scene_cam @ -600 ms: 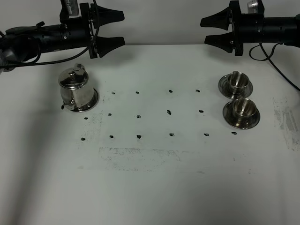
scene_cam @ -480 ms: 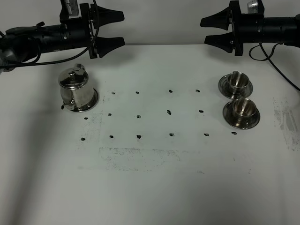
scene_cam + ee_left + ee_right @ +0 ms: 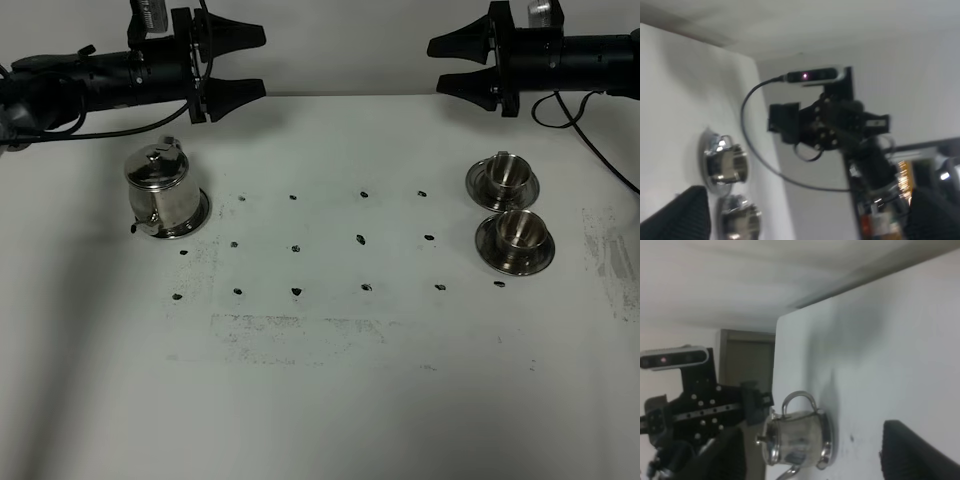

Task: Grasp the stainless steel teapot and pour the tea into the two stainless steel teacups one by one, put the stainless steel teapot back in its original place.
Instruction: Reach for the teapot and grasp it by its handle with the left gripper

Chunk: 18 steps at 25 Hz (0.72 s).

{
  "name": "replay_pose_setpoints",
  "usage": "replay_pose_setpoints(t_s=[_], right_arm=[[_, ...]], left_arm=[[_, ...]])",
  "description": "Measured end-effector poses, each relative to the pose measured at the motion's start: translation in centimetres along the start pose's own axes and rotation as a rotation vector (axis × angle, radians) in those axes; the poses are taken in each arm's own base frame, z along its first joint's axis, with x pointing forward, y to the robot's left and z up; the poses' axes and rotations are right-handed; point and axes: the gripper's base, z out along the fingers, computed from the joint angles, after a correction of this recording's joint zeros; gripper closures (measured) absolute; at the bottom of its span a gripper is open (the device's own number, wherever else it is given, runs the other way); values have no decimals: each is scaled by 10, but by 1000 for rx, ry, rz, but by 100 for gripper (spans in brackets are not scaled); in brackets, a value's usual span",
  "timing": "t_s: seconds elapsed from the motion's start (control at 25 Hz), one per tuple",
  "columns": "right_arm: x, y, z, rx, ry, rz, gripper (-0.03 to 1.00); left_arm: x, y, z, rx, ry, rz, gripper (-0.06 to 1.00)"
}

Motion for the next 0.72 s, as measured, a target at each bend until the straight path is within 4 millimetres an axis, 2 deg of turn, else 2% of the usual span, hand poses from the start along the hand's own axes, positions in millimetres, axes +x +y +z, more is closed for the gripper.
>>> replay_pose_setpoints(t_s=[0.16,0.36,0.6,0.72], right_arm=[[-12,20,-6,67,7,-187,40],[-26,40,-23,342,53,-452,40],[-32,45,-49,698,93,-521,41],[-30,69,-67,833,91,-536,41]], left_arm=[[-11,-17,-4,-158,79,171,19],[-31,-47,-14,-449,130,385,19],[-31,-80,-19,-786,207,547,19],[-26,-103,-20,-885,223,597,19]])
